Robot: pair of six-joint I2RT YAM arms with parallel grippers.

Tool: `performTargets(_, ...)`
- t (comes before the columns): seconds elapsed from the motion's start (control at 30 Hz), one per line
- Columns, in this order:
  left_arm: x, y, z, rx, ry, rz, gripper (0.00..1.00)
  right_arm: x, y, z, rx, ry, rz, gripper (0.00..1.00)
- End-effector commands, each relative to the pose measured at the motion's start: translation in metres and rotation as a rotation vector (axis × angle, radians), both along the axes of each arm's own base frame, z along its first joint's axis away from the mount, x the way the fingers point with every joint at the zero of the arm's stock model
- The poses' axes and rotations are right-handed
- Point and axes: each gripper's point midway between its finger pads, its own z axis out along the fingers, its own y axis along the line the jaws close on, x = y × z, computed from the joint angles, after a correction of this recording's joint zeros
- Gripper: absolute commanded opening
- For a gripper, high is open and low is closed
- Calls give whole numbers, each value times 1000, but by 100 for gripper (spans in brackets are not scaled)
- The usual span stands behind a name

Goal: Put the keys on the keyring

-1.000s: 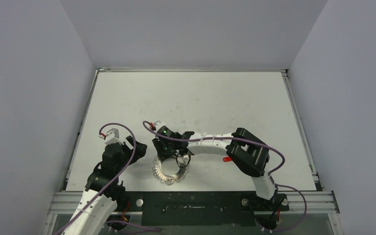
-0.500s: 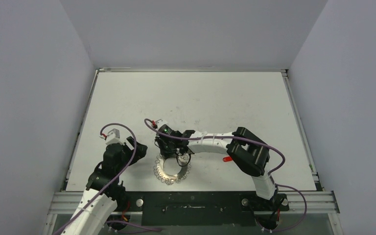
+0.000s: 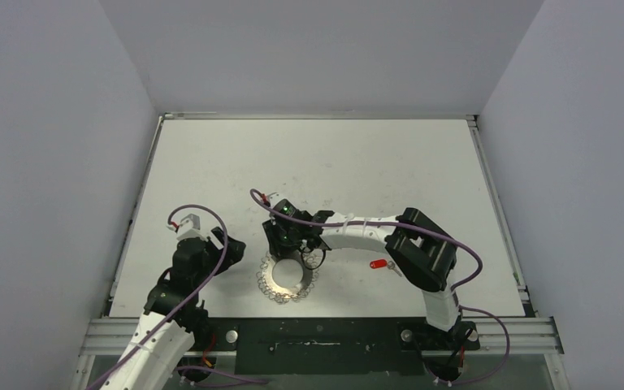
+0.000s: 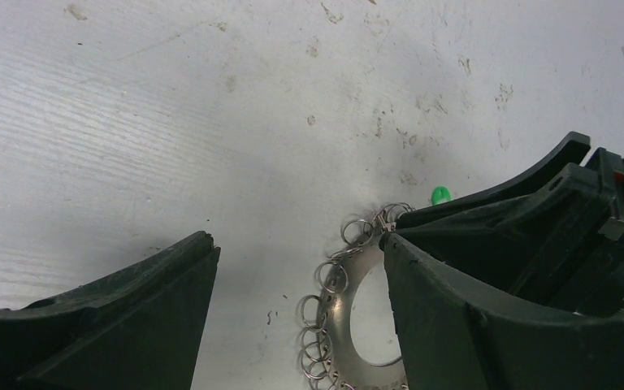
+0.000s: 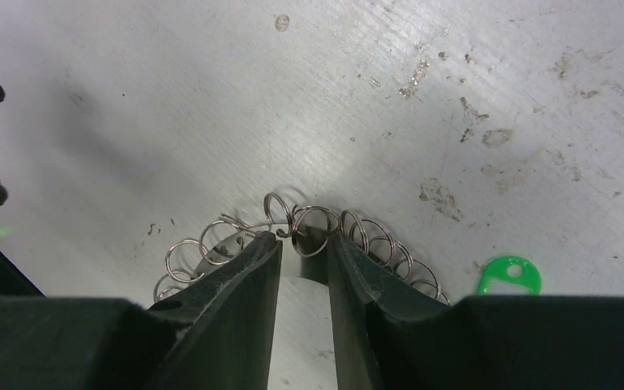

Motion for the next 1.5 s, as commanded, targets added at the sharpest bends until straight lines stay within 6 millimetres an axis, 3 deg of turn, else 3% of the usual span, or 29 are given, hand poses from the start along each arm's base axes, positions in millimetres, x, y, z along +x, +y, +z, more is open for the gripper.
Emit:
performTargets(0.0, 7, -4, 8, -19, -41, -9, 73, 8, 9, 48, 112, -66, 8, 30)
performTargets(0.47, 8, -5, 10, -21, -43, -14, 73, -15, 19, 40, 149, 23, 28, 28)
performTargets(0.77, 7, -5, 8, -22, -41, -16, 73, 5, 6, 25, 21, -47, -29, 30)
performTargets(1.03, 8, -11, 5, -39, -39, -39, 69, 22, -13, 15, -115, -122, -63, 5)
performTargets(1.13, 8, -14, 2, -47, -29, -53, 68, 23, -17, 17, -118, -128, -66, 3)
performTargets(1.23, 10, -20, 0, -60, -28, -75, 66, 22, -16, 21, -105, -128, -55, 5)
performTargets(1.33, 11, -30, 0, -87, -25, -119, 64, 20, -13, 25, -79, -120, -42, 18)
performTargets(1.47, 14, -45, -2, -130, -11, -184, 59, 19, -12, 28, 2, -72, -38, 24)
